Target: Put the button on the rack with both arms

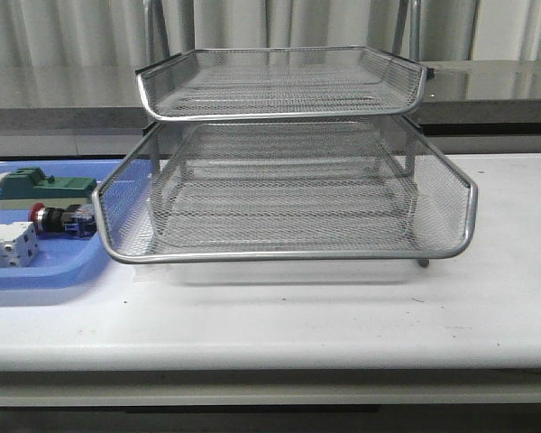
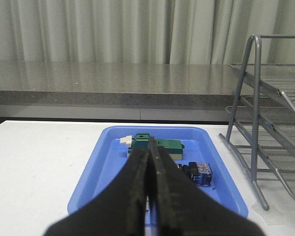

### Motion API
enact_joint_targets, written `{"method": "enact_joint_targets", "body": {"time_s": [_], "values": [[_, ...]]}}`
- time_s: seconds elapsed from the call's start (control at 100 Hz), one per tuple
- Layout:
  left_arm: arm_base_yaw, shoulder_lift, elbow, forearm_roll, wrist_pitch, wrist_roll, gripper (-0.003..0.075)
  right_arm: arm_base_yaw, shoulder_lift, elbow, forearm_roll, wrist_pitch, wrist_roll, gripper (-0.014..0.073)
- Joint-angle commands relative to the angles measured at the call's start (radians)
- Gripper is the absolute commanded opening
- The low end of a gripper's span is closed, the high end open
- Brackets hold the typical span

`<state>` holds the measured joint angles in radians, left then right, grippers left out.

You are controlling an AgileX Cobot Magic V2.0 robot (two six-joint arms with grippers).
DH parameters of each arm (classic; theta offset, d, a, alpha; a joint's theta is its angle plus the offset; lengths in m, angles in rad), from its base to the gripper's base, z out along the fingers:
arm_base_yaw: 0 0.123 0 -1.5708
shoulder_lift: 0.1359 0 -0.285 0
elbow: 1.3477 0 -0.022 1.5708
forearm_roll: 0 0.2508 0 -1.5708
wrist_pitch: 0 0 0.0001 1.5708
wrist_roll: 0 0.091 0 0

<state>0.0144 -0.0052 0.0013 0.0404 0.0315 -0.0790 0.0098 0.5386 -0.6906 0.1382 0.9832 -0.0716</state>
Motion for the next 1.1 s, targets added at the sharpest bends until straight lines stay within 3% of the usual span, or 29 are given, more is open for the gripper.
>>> {"method": "enact_joint_targets", "body": {"time_s": [0.0, 0.42, 0.52, 0.85, 1.09], "values": [[-0.007, -0.032, 0.046, -0.010, -0.089, -0.007, -0.0020, -0.006, -0.046, -0.034, -0.023, -0.004, 0.017, 0.0465], [-0.007, -0.032, 0.046, -0.010, -0.089, -0.007, -0.0020, -0.006, -0.157, -0.034, -0.069, 0.012, 0.028, 0.0444], [-0.007, -0.032, 0.046, -0.010, -0.089, -0.007, -0.0020, -0.006, -0.157, -0.034, -0.069, 0.012, 0.028, 0.0365], [-0.007, -0.032, 0.046, -0.010, -0.089, -0.007, -0.0020, -0.006, -0.157, -0.034, -0.069, 0.012, 0.028, -0.0056], [-0.007, -0.032, 0.046, -0.010, -0.089, -0.007, -0.0020, -0.006, -0.157, -0.034, -0.068, 0.028, 0.028, -0.0069]]}}
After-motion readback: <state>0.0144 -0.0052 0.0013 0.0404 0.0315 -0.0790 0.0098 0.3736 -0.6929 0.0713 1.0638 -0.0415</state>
